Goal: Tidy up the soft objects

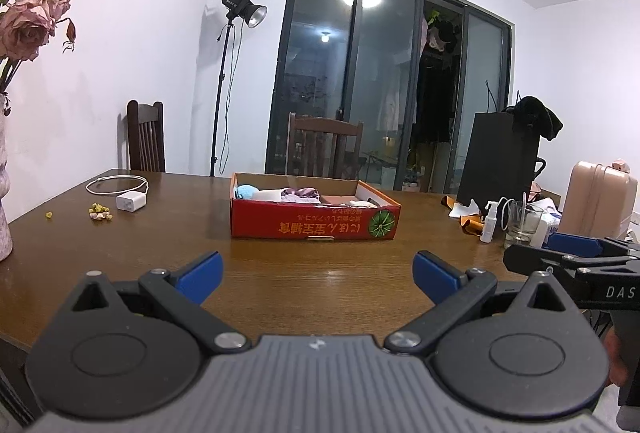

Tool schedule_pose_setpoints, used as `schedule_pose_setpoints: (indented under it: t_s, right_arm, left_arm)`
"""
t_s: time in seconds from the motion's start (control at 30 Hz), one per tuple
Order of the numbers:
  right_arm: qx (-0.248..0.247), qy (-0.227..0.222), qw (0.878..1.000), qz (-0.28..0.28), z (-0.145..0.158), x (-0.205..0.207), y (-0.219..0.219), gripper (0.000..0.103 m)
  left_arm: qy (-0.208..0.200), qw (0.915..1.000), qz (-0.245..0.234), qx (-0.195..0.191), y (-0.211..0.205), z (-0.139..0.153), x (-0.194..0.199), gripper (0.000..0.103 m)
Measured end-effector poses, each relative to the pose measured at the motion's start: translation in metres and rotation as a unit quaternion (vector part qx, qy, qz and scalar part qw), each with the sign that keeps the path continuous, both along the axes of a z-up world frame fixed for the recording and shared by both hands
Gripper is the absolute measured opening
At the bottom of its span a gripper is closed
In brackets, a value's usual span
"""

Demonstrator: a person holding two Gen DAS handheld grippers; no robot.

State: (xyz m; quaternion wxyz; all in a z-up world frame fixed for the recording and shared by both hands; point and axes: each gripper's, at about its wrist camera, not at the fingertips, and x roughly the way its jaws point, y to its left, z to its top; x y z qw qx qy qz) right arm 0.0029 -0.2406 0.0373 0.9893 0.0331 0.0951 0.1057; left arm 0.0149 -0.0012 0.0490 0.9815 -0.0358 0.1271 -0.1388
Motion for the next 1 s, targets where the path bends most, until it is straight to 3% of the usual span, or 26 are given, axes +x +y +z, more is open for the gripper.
schedule_pose_setpoints:
  t_s: [1.0]
  right_arm:
    - [0.006, 0.009, 1.000, -0.003, -0.0024, 0.0034, 0.0000, 0.103]
  left_arm:
    - [0.000, 0.9999, -0.004, 0.010, 0.0026, -0.0007, 0.0010, 0.103]
